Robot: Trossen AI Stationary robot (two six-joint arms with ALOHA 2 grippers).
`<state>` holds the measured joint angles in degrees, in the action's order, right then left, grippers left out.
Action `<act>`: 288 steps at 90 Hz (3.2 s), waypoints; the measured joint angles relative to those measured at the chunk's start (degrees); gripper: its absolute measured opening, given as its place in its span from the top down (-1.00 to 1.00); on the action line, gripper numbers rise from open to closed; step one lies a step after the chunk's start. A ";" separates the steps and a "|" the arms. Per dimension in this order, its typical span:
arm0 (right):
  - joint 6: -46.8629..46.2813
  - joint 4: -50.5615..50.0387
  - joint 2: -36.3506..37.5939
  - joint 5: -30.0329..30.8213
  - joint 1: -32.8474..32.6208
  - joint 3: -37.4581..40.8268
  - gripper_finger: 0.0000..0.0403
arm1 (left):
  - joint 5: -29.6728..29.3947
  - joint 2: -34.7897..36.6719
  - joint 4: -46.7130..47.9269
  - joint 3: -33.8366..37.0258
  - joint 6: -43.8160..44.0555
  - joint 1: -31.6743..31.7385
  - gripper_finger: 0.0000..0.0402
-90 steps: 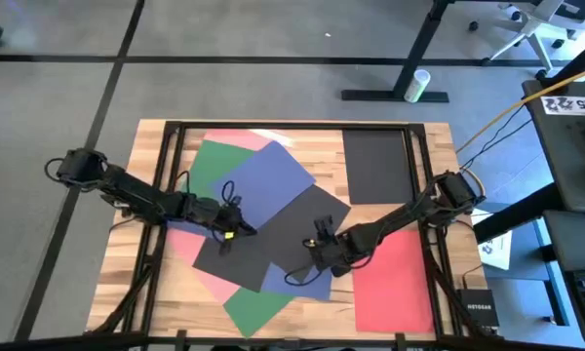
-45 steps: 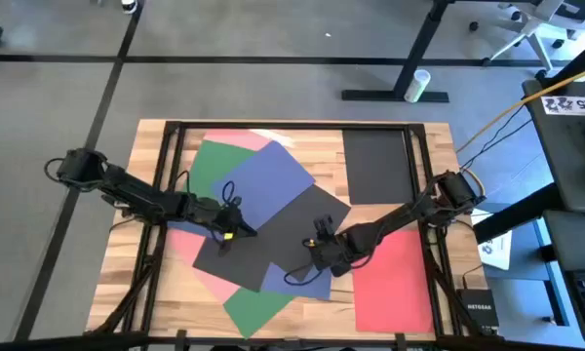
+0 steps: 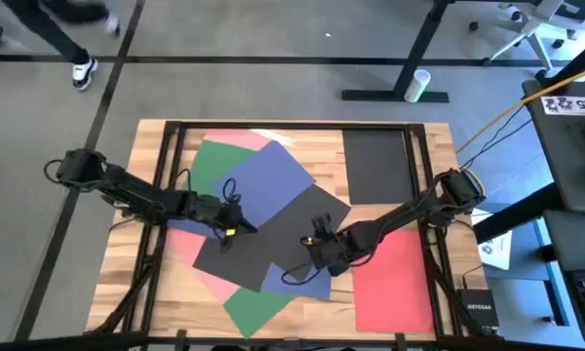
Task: Organize paper
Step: Stack the black paper on top of the other black paper on the table
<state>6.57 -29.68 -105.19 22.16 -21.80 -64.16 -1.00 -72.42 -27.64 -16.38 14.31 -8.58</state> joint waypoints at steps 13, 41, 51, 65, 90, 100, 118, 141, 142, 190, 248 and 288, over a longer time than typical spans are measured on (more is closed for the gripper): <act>0.74 1.42 0.00 1.75 2.96 0.00 0.27 | -0.60 0.00 3.55 0.00 0.77 0.50 1.00; 6.02 2.93 0.04 -6.39 2.08 -0.02 0.27 | -0.84 0.00 4.57 0.00 0.56 0.48 1.00; 6.34 1.26 0.07 -7.46 -0.11 -0.02 0.27 | -0.84 0.00 4.22 0.00 1.37 0.44 1.00; 5.87 2.91 0.07 -10.39 -2.20 -0.02 0.27 | -0.84 0.00 4.24 0.00 3.08 0.31 1.00; 3.78 9.68 0.09 -13.34 -2.15 -0.02 0.27 | -0.69 -0.02 4.46 -1.66 2.28 -2.07 1.00; 3.78 9.68 0.09 -14.18 -2.22 -0.02 0.27 | -0.67 -0.02 4.66 -2.20 2.00 -2.70 1.00; 2.40 9.70 0.09 -15.24 -2.16 -0.02 0.27 | -0.85 -0.05 6.75 -2.21 2.14 -2.69 1.00; -3.65 11.09 0.09 -16.47 -0.57 -0.04 0.27 | -0.89 -0.11 7.72 -2.21 2.10 -2.69 1.00; -3.76 11.29 0.09 -16.48 -0.57 -0.04 0.27 | -0.89 -0.11 7.79 -2.21 2.02 -2.69 1.00; -13.58 19.23 0.11 -10.17 -6.46 -0.11 0.27 | -1.16 -0.11 13.73 -2.23 2.99 -2.69 1.00; -10.58 1.81 -12.68 -8.73 -9.46 -18.89 0.27 | -1.16 -0.11 13.88 -2.23 3.27 -2.63 1.00; -10.64 -6.65 -17.28 -6.15 -10.23 -22.84 0.27 | -1.13 -0.11 16.15 -2.23 3.65 -2.65 1.00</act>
<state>-4.08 -36.33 -122.47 16.01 -32.03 -87.00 -2.13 -72.53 -11.49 -18.61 17.97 -11.22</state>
